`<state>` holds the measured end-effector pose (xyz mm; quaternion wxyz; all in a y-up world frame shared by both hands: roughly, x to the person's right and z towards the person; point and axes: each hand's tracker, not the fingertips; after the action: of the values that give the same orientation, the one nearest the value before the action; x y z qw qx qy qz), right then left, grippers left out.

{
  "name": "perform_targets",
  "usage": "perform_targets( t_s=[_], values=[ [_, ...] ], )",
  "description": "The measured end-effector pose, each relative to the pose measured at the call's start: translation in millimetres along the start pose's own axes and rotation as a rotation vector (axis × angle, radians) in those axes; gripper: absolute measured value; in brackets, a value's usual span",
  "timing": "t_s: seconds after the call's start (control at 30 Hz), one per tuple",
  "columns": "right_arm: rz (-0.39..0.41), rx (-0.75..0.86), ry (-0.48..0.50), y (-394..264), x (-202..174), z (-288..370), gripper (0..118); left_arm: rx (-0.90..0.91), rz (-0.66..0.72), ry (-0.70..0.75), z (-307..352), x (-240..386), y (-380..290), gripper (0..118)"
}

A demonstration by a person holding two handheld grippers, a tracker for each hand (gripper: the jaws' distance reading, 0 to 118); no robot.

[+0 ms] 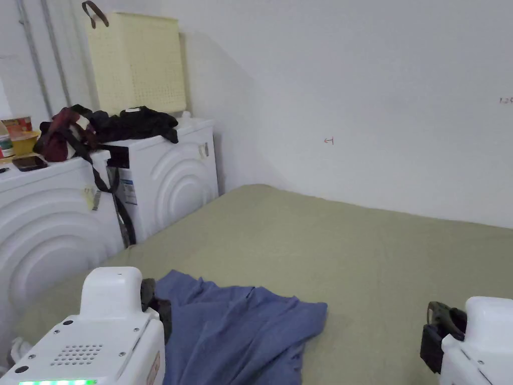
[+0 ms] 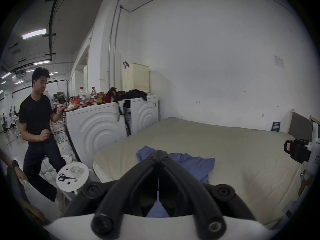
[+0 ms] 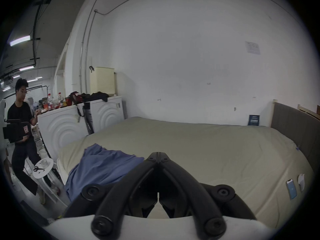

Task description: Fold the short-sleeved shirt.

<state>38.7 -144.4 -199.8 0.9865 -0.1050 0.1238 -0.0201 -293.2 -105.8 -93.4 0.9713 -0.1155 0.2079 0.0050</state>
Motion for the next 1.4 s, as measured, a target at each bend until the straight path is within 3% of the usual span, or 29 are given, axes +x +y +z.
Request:
perform_targets(
  t_s=[0.33,0.53,0.73,1.0,1.03,1.07,1.17,1.2,1.4],
  values=[
    [0.003,-0.033,0.049,-5.8,-11.0,-17.3,1,-0.040,0.019,0.036,-16.0,-12.1,-5.5,0],
    [0.018,-0.058,0.046,-14.5,-7.6,-26.0,1,-0.109,-0.065,-0.026,-53.9,4.2,-13.9,0],
    [0.020,-0.104,0.042,-29.4,-3.9,-42.1,1,-0.207,-0.078,-0.106,-119.0,25.5,-30.6,0],
    [0.036,-0.207,0.028,-57.2,6.2,-69.4,1,-0.485,-0.004,-0.231,-238.0,52.3,-83.4,3],
    [0.037,-0.220,0.021,-60.5,7.6,-72.5,1,-0.507,0.000,-0.245,-249.7,55.5,-89.4,7],
    [0.041,-0.234,0.022,-64.2,9.4,-75.8,1,-0.543,-0.003,-0.252,-262.1,59.3,-97.5,23],
    [0.047,-0.279,0.007,-76.6,13.5,-85.6,1,-0.631,-0.044,-0.254,-294.4,72.9,-118.3,102],
    [0.044,-0.297,0.007,-80.6,14.8,-88.7,1,-0.678,-0.064,-0.258,-303.4,77.9,-126.1,111],
    [0.047,-0.360,0.004,-98.5,18.1,-92.1,1,-0.821,-0.108,-0.278,-336.4,101.4,-159.9,111]
  ],
)
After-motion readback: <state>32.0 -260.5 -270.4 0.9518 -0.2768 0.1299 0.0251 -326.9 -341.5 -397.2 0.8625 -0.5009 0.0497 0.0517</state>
